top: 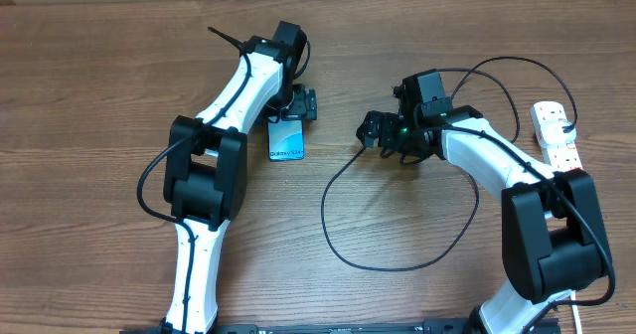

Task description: Plug charger to phone and switch on socket

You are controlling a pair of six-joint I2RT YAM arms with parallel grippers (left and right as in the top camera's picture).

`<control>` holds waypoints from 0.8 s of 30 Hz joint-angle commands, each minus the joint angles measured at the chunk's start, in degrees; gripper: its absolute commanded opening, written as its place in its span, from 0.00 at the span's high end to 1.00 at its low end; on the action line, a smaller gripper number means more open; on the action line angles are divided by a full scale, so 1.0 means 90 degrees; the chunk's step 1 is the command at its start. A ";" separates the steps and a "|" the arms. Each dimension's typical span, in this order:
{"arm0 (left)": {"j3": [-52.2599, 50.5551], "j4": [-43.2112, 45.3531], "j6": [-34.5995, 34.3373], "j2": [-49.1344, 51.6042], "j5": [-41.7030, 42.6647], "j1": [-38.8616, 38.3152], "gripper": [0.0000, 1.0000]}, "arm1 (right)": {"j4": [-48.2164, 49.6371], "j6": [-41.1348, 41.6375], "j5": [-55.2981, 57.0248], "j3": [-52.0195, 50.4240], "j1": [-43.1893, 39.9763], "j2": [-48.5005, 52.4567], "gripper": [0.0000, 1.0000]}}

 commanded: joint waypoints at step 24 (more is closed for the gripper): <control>0.0119 -0.0240 0.0138 0.0117 0.0248 0.0216 0.37 | 0.0041 0.0049 0.0015 0.0070 -0.0007 0.0012 0.00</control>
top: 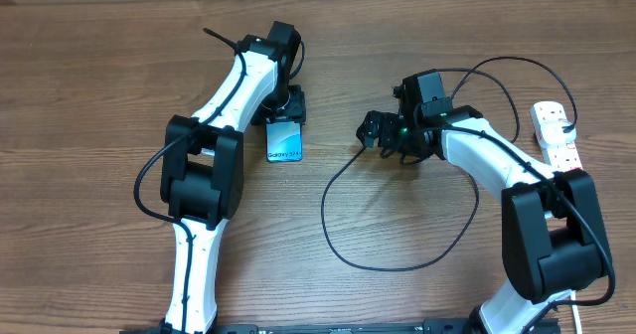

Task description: Plug charger to phone and switch on socket

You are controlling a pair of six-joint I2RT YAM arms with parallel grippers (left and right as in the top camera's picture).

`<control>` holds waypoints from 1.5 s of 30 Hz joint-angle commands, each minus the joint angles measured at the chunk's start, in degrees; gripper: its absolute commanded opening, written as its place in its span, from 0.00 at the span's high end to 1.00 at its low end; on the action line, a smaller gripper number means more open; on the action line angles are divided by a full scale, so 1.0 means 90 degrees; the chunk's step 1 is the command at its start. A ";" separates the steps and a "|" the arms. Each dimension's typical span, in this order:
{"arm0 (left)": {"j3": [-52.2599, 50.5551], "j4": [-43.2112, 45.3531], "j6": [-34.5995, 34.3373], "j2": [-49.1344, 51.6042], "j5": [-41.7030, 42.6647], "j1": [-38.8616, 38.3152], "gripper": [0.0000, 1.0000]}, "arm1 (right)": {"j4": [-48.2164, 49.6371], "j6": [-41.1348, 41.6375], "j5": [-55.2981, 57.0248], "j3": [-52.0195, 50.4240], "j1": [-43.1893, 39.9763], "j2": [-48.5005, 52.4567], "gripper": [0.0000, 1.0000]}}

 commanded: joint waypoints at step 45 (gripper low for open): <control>0.2200 -0.2125 0.0408 -0.0238 0.1894 0.0039 0.37 | 0.1511 0.0675 -0.3721 0.0362 0.0495 0.0272 0.00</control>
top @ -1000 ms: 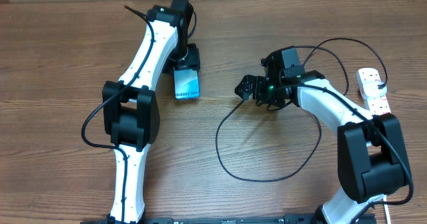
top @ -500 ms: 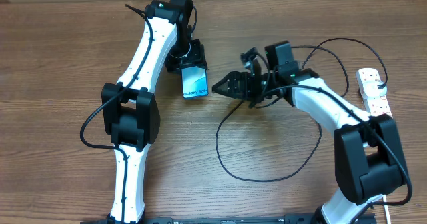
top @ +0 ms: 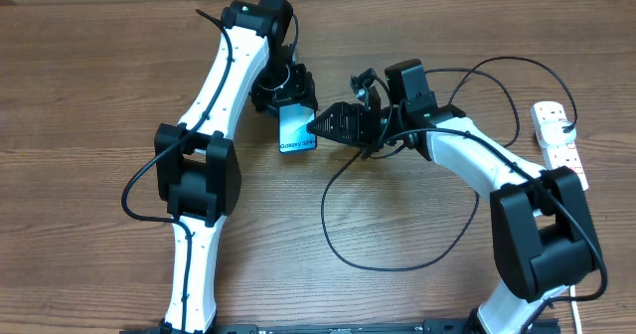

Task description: Plug charger to phone and switch on socket

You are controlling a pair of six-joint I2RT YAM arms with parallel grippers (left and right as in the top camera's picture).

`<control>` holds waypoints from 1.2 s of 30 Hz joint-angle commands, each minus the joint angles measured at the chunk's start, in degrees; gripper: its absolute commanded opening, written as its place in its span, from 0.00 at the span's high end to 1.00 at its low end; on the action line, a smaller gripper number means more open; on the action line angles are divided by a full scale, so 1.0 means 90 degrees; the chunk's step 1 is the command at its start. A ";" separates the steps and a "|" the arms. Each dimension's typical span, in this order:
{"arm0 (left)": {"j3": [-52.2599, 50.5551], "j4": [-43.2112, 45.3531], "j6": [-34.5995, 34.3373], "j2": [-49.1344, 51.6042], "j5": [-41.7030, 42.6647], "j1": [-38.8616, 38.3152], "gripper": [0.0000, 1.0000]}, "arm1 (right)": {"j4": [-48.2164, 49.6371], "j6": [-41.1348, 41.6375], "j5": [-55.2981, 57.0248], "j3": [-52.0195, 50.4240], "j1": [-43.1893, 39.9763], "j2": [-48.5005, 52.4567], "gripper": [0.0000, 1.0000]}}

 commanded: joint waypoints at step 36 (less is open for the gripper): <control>0.0236 -0.0233 0.0141 -0.0784 0.0542 -0.0469 0.36 | 0.1642 0.1348 0.0083 0.0131 0.0493 0.0566 0.42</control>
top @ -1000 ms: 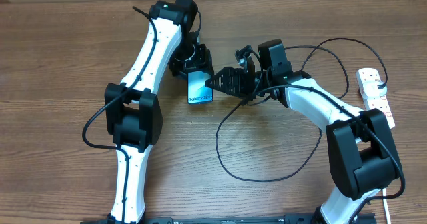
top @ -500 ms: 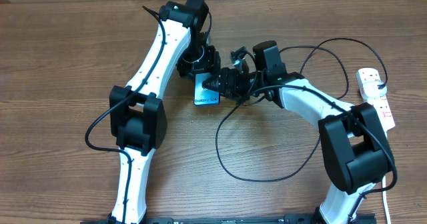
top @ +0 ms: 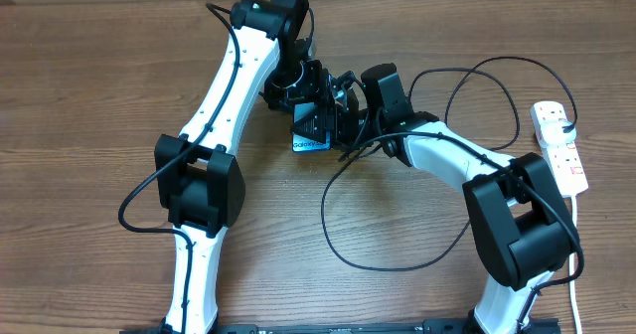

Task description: Plug charger to phone and switch on socket

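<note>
The phone (top: 310,138), its blue screen up, is held at its upper end by my left gripper (top: 301,103), a little left of the table's middle at the back. My right gripper (top: 335,123) is shut on the charger plug, and its tip meets the phone's right edge. The plug itself is hidden between the fingers and the phone. The black cable (top: 343,256) hangs from that gripper in a wide loop across the table. It runs back to the white socket strip (top: 557,147) at the far right, where a plug sits in the top socket.
The brown wooden table (top: 89,175) carries nothing else. The cable's second loop (top: 497,71) lies behind my right arm, between the arm and the socket strip. Both arms cross the middle of the table.
My left gripper has carried the phone a little to the right. My right gripper has moved left and now overlaps the phone's right edge, where there was a small gap before.
At first the phone lay flat under my left gripper while my right gripper held the cable end well to the right. The left gripper then closed in over the phone's top. Later both had moved towards each other, and now they meet.
</note>
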You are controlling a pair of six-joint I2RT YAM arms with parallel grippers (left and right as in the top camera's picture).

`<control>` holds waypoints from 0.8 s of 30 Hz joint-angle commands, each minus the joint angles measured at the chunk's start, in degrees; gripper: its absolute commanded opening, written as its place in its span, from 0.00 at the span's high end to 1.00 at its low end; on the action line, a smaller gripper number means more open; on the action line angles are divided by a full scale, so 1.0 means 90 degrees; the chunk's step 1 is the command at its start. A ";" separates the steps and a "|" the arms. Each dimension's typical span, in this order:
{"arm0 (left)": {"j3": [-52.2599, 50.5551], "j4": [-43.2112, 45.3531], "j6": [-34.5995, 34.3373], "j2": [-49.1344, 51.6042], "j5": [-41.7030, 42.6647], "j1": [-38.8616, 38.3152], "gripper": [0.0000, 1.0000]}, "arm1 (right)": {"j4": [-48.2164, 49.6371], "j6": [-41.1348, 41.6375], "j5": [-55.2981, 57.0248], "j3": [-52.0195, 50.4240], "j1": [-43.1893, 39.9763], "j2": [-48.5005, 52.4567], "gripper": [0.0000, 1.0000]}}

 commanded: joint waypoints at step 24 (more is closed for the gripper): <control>0.0163 -0.0032 0.0148 -0.0308 0.0257 -0.0044 0.35 | 0.0403 0.0039 -0.0464 0.0134 -0.0396 0.0036 0.96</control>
